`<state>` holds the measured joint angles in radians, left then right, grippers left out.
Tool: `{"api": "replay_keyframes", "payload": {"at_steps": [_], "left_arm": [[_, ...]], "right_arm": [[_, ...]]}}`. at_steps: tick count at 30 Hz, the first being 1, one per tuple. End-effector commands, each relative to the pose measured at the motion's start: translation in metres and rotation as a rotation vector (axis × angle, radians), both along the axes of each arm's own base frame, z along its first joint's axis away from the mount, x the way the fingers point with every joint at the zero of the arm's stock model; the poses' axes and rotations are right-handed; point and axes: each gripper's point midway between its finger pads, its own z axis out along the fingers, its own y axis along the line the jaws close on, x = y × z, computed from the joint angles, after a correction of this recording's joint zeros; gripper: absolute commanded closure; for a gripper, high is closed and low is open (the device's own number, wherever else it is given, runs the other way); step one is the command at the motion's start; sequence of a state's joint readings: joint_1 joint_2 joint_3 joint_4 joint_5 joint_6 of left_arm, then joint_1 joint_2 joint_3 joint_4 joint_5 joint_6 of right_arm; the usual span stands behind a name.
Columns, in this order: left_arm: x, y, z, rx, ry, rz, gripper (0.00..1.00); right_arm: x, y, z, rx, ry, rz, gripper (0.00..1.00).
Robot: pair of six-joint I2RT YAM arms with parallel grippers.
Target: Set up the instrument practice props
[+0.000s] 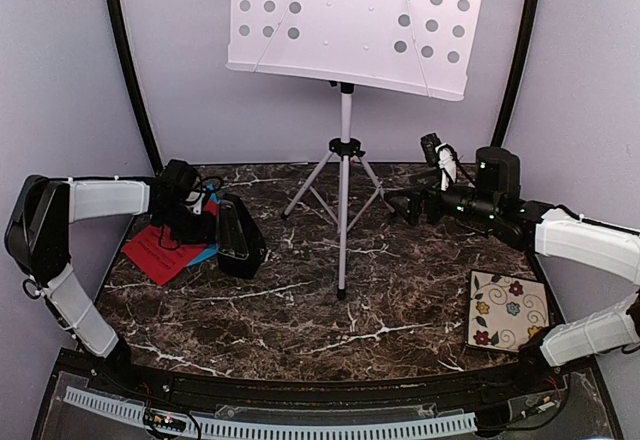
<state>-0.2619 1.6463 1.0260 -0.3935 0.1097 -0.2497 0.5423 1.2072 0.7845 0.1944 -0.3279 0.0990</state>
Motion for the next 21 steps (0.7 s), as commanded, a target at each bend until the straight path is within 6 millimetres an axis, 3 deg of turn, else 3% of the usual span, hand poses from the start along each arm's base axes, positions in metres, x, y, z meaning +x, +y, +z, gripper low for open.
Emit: {"api": "replay_keyframes", "payload": {"at_steps": [1, 5, 10, 17, 21], "left_arm": [[0.013, 0.017, 0.029, 0.123, -0.069, -0.006, 0.42], [0.014, 0.036, 0.039, 0.254, -0.049, -0.014, 0.43], [-0.006, 0.063, 0.045, 0.42, 0.043, -0.059, 0.44], [-0.033, 0.066, 0.031, 0.431, 0.105, -0.186, 0.44], [-0.054, 0.082, 0.016, 0.524, 0.097, -0.25, 0.43]], "right_arm": [[-0.001, -0.001, 0.012, 0.027, -0.036, 0.009, 0.0], [-0.002, 0.001, 0.013, 0.033, -0.034, 0.018, 0.0], [-0.003, 0.003, 0.012, 0.042, -0.03, 0.029, 0.0], [-0.003, 0.004, 0.008, 0.047, -0.021, 0.038, 0.0], [-0.002, 0.004, 0.008, 0.054, -0.023, 0.038, 0.0]]}}
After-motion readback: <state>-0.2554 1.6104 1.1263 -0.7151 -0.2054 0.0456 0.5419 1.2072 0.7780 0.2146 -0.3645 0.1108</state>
